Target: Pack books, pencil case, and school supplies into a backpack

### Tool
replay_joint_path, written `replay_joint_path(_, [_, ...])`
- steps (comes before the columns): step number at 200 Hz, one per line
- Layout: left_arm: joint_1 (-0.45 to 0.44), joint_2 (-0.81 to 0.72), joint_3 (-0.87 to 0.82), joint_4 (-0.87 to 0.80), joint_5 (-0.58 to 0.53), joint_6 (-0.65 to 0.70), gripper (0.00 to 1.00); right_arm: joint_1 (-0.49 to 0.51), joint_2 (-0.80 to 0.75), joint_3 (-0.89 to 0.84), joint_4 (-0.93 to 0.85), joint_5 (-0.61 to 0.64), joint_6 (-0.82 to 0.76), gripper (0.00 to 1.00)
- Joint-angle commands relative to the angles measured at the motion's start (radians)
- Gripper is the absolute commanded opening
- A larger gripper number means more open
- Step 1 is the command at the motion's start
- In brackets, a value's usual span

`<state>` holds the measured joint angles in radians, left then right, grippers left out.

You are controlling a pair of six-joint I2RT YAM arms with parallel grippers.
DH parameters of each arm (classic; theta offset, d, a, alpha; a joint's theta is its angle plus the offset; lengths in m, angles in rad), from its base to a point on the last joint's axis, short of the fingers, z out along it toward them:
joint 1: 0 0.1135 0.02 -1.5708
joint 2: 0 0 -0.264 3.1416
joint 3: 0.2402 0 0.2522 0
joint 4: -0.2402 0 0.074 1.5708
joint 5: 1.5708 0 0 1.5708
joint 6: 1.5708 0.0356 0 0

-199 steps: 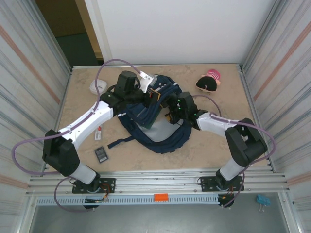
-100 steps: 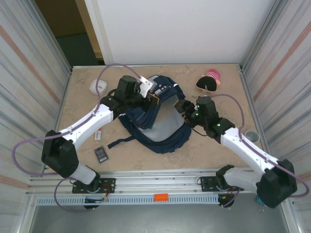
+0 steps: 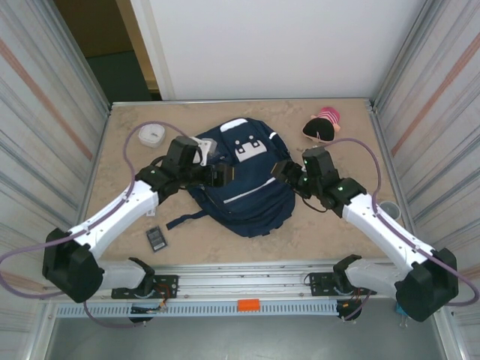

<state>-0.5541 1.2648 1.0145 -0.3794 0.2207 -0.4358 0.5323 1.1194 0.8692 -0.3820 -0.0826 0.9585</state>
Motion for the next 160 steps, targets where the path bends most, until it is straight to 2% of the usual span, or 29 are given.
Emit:
replay_joint_path(1, [0.079, -0.047, -0.075, -0.099, -0.034, -0.232, 0.84, 0.021, 0.054, 0.056, 0.009, -0.022, -0.082, 0.73])
replay_joint_path(26, [0.175, -0.091, -0.145, -0.165, -0.028, -0.398, 0.85, 0.029, 0.102, 0.118, -0.015, -0.032, -0.153, 0.72])
replay_joint_path(65, [0.223, -0.171, -0.215, -0.291, -0.147, -0.566, 0.86, 0.029, 0.176, 0.17, -0.017, -0.056, -0.217, 0.72])
replay_joint_path(84, [0.266, -0.212, -0.256, -0.326, -0.162, -0.615, 0.87, 0.031, 0.206, 0.172, 0.004, -0.083, -0.214, 0.72])
replay_joint_path(133, [0.539, -0.264, -0.372, -0.261, -0.04, -0.543, 0.88, 0.033, 0.259, 0.2, 0.027, -0.129, -0.225, 0.72])
replay_joint_path(160, [0.587, -0.207, -0.376, -0.238, -0.037, -0.484, 0.87, 0.037, 0.259, 0.201, 0.022, -0.114, -0.23, 0.72])
